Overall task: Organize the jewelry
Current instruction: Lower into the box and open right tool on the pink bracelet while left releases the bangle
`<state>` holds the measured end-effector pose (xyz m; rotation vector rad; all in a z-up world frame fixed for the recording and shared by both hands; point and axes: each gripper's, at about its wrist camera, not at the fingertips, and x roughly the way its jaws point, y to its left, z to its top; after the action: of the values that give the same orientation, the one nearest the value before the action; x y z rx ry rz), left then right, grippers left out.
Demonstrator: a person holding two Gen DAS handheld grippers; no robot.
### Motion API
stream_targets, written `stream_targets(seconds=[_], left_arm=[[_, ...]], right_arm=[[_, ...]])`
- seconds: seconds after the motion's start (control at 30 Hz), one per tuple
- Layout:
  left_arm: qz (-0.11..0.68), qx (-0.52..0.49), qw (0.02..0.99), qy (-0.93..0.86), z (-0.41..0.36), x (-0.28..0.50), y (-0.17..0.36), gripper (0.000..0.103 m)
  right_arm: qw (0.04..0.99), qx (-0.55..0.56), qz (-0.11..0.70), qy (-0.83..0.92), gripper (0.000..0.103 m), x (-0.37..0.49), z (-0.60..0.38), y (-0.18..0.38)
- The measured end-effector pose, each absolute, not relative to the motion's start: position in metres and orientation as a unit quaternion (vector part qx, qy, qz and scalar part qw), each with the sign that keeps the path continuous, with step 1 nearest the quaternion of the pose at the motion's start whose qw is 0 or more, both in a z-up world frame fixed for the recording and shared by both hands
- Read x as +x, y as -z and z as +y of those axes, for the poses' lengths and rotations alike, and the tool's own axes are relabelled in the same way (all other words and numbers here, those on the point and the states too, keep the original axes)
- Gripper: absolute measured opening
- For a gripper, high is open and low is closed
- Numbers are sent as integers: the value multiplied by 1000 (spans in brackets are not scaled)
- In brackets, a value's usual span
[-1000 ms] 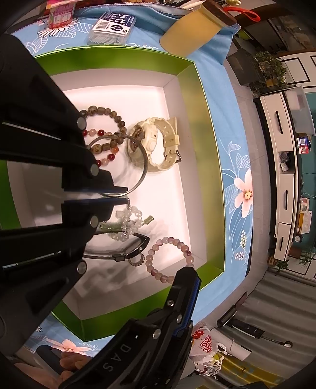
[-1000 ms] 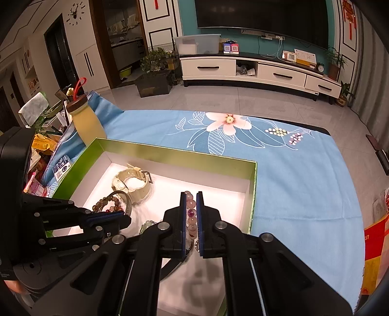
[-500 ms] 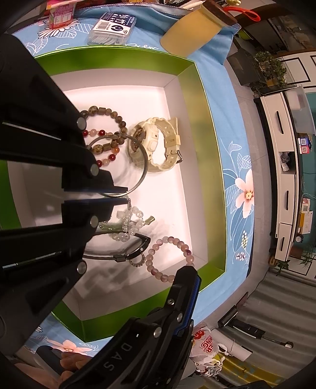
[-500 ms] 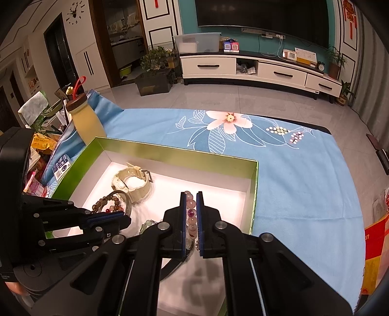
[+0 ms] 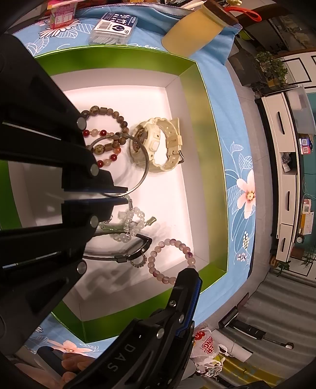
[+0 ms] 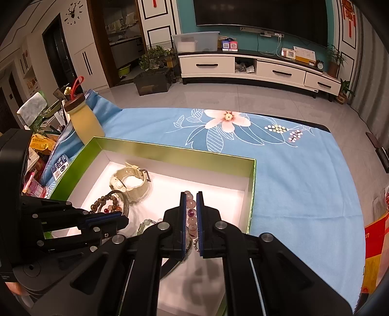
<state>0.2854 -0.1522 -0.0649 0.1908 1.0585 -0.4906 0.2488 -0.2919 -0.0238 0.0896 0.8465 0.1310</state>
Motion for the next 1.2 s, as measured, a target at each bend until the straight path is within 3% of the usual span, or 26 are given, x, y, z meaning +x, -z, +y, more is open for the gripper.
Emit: stream_targets(seconds=[1.2], left_arm=[[502, 89, 829, 229, -149, 284, 66, 4]], right_arm=[[906, 43, 417, -59, 7, 249, -291, 25]])
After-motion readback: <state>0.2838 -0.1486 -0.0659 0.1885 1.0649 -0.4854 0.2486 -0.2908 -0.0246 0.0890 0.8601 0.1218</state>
